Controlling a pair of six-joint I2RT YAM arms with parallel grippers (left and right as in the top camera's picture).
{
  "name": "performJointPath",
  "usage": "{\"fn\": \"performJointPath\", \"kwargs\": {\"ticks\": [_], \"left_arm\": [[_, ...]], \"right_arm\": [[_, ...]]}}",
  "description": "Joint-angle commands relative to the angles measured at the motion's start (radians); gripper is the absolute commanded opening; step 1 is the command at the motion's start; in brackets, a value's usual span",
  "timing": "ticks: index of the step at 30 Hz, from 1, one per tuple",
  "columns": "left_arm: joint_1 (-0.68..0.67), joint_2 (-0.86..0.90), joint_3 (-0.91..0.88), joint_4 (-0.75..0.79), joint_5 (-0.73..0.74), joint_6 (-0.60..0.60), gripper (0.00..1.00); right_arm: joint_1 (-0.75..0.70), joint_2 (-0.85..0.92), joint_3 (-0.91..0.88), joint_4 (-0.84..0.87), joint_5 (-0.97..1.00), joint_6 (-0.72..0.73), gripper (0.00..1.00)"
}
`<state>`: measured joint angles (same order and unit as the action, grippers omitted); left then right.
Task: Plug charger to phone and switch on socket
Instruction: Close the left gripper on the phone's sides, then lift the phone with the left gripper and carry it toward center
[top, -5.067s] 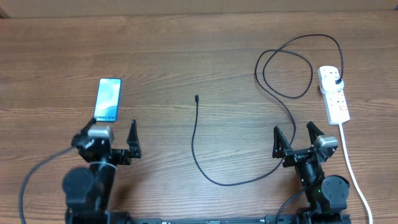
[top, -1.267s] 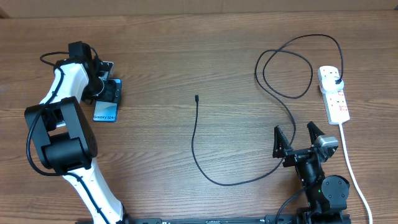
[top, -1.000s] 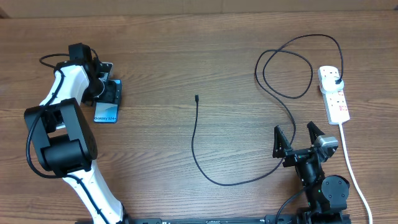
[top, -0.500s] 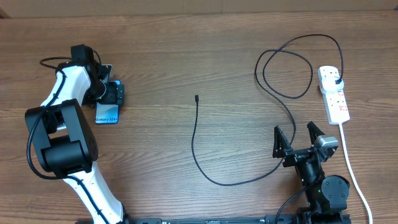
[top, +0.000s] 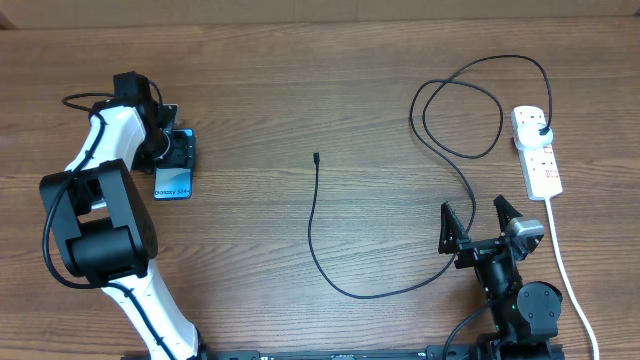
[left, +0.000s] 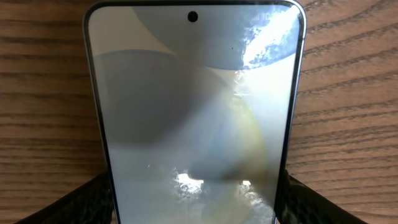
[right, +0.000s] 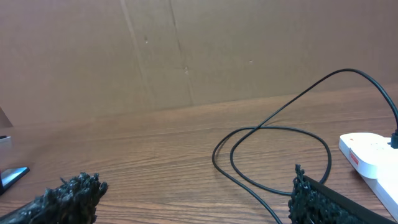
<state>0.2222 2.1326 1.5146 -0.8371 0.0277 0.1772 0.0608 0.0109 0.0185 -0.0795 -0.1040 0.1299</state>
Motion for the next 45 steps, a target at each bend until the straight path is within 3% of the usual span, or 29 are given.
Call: {"fn": "performJointPath", "kwargs": {"ticks": [1,5,22,45], "left_arm": [[-0.001,0.053,-0.056,-0.014,0.051,-0.029,0.76],[-0.001,0.053,-0.056,-0.018,0.083,-0.029,0.78],[-0.001,0.053,-0.033,-0.037,0.101,-0.070,0.66],[-0.014,0.052,0.290,-0.292,0.166,-0.107,0.63]], "right_arm": [[0.005,-0.008,-0.011,0.004,0.006,0.000,1.00],[0.005,-0.008,-0.011,0.004,0.006,0.000,1.00],[0.005,-0.008,-0.011,0.004,0.006,0.000,1.00],[0.005,-0.008,-0.011,0.004,0.006,0.000,1.00]]}}
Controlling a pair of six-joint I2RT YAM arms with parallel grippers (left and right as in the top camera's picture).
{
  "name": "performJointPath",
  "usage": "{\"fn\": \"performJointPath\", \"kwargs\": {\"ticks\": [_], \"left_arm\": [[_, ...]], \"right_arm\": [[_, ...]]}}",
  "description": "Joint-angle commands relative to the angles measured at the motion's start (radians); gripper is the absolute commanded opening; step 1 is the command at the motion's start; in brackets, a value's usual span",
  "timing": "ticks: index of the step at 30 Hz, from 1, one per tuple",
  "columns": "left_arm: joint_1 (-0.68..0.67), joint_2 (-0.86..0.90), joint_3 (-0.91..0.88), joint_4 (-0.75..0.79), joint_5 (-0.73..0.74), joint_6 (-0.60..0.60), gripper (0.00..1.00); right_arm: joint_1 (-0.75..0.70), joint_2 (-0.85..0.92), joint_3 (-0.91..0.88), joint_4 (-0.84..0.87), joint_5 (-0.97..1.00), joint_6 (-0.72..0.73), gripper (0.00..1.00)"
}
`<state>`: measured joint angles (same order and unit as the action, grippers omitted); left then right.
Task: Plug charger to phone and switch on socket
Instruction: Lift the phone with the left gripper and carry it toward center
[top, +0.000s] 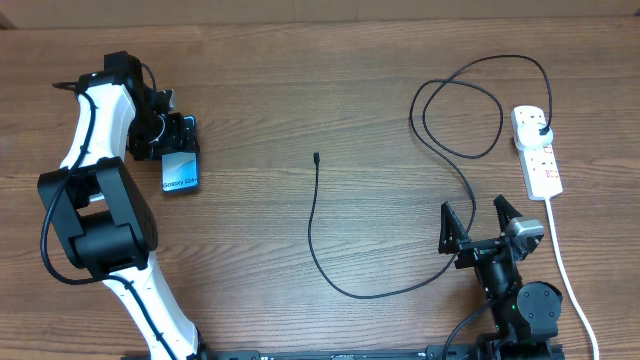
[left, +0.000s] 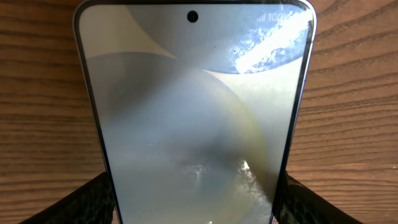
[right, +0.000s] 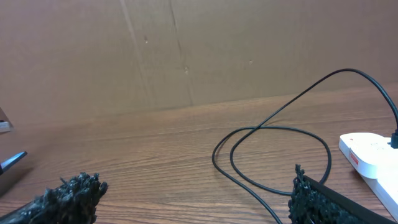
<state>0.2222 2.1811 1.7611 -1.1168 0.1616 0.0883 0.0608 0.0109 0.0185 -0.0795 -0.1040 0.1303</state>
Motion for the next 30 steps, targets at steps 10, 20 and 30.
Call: {"fn": "performJointPath", "kwargs": {"ticks": [10,20,30], "left_arm": [[-0.052,0.002,0.090,-0.014,0.187,-0.026,0.61],[-0.182,0.002,0.101,0.002,0.338,-0.079,0.59],[-0.321,0.002,0.101,0.046,0.337,-0.243,0.59]], "right_arm": [[0.005,-0.008,-0.011,0.004,0.006,-0.001,1.00],[0.005,-0.008,-0.011,0.004,0.006,-0.001,1.00],[0.005,-0.008,-0.011,0.004,0.006,-0.001,1.00]]}}
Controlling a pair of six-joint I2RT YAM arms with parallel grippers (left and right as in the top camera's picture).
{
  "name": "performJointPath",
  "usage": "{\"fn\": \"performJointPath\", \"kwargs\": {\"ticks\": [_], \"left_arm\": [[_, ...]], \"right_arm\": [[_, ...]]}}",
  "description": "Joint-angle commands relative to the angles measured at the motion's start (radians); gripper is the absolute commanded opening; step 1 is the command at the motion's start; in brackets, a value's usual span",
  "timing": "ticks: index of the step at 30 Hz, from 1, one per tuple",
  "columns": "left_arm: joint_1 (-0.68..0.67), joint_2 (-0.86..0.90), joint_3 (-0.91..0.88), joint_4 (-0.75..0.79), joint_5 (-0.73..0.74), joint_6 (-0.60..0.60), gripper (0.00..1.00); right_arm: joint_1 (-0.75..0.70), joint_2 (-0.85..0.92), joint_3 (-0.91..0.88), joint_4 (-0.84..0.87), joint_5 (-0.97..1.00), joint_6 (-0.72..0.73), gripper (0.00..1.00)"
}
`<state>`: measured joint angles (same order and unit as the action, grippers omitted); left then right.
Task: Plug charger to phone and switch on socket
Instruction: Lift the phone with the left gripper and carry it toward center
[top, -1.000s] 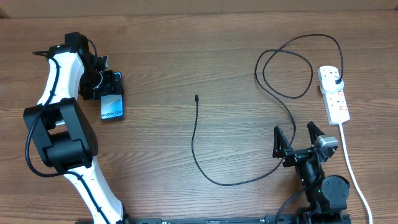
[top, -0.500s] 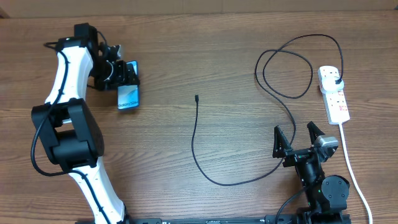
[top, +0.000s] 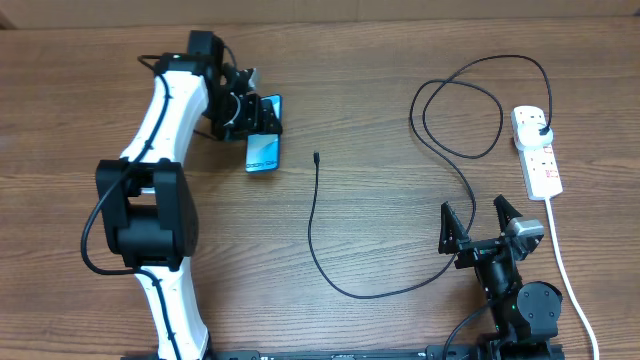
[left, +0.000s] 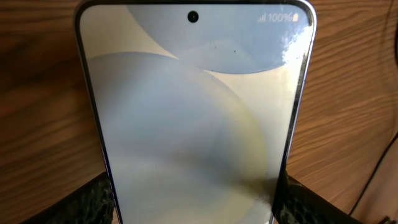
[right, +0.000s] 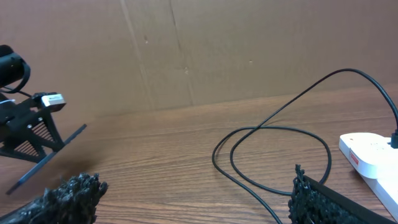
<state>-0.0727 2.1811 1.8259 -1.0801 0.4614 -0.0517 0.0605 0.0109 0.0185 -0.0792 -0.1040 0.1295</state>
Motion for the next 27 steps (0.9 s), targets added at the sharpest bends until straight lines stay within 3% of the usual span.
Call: {"fn": "performJointPath", "kwargs": {"ticks": [1,8,11,27], "left_arm": [[-0.031,0.002,0.036,0.011,0.037,-0.148,0.59],[-0.033,0.002,0.036,0.002,0.039,-0.412,0.51],[-0.033,0.002,0.036,-0.020,0.126,-0.533,0.48],[-0.033,0.002,0.036,-0.024,0.437,-0.734,0.40]], "right_arm": [[0.006,-0.008,-0.011,0.003,0.006,0.000,1.00],[0.006,-0.008,-0.011,0.003,0.006,0.000,1.00],[0.006,-0.008,-0.011,0.003,0.006,0.000,1.00],[0.006,-0.008,-0.011,0.004,0.006,0.000,1.00]]}}
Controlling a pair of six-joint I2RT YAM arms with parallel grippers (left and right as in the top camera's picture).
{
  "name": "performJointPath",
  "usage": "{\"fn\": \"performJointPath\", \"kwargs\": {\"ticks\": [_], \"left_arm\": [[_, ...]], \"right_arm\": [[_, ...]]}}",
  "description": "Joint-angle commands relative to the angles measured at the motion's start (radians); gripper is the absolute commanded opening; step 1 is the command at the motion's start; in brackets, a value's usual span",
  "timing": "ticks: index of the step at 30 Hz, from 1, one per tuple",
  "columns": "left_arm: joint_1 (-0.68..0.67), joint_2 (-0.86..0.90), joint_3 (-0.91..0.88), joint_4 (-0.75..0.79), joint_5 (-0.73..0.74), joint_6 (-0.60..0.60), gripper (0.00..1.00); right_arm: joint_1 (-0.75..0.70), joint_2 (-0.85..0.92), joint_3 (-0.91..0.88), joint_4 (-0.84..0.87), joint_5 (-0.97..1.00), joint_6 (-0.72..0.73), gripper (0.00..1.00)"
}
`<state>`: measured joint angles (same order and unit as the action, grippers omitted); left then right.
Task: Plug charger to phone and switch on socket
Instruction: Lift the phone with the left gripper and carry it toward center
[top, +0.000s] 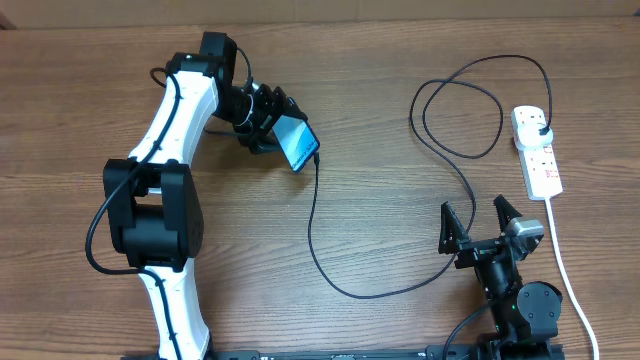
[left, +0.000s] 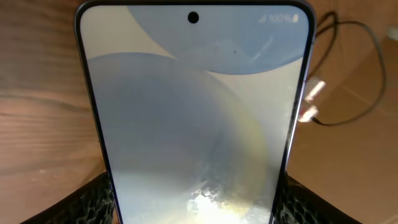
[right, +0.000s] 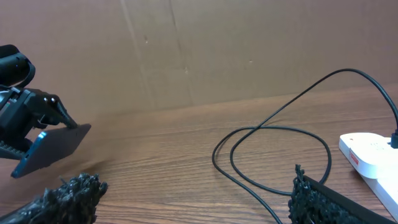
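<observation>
My left gripper (top: 268, 127) is shut on the phone (top: 298, 143), holding it tilted above the table left of centre. The phone's lit screen (left: 194, 106) fills the left wrist view, with a finger (left: 92, 200) at each lower corner. From the right wrist view the phone (right: 53, 149) hangs clear of the wood. The black charger cable (top: 318, 240) lies on the table; its free plug (top: 316, 158) sits just beside the phone's lower right edge. The cable loops right to the white power strip (top: 538, 152). My right gripper (top: 480, 222) rests open near the front right, nothing between its fingers (right: 69, 194).
The cable's coiled loops (right: 273, 146) lie between my right gripper and the power strip (right: 372, 155). The strip's white lead (top: 565, 270) runs down the right edge of the wooden table (top: 400, 100). A brown cardboard wall (right: 217, 50) stands behind the table.
My left gripper has moved right with the phone, which is now tilted and right beside the cable's free plug. The right arm has not moved.
My left gripper was shut on the phone at the far left of the table. It was still there 1.9 s ago, then held the phone left of centre. Now the phone is by the cable's free plug. The right gripper stayed open and still throughout.
</observation>
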<state>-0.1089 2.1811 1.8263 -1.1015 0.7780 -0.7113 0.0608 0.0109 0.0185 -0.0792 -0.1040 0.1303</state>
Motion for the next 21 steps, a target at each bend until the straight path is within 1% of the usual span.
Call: {"fn": "performJointPath", "kwargs": {"ticks": [1,5,10,21], "left_arm": [[0.003,0.002,0.035,-0.002,0.143,-0.093,0.39],[0.003,0.002,0.035,-0.002,0.217,-0.133,0.39],[0.003,0.002,0.035,-0.002,0.258,-0.169,0.39],[0.003,0.002,0.035,-0.002,0.374,-0.207,0.39]], "right_arm": [[0.005,-0.008,-0.011,0.003,0.006,-0.001,1.00],[0.005,-0.008,-0.011,0.004,0.006,-0.001,1.00],[0.005,-0.008,-0.011,0.003,0.006,-0.001,1.00],[0.005,-0.008,-0.011,0.003,0.006,-0.001,1.00]]}}
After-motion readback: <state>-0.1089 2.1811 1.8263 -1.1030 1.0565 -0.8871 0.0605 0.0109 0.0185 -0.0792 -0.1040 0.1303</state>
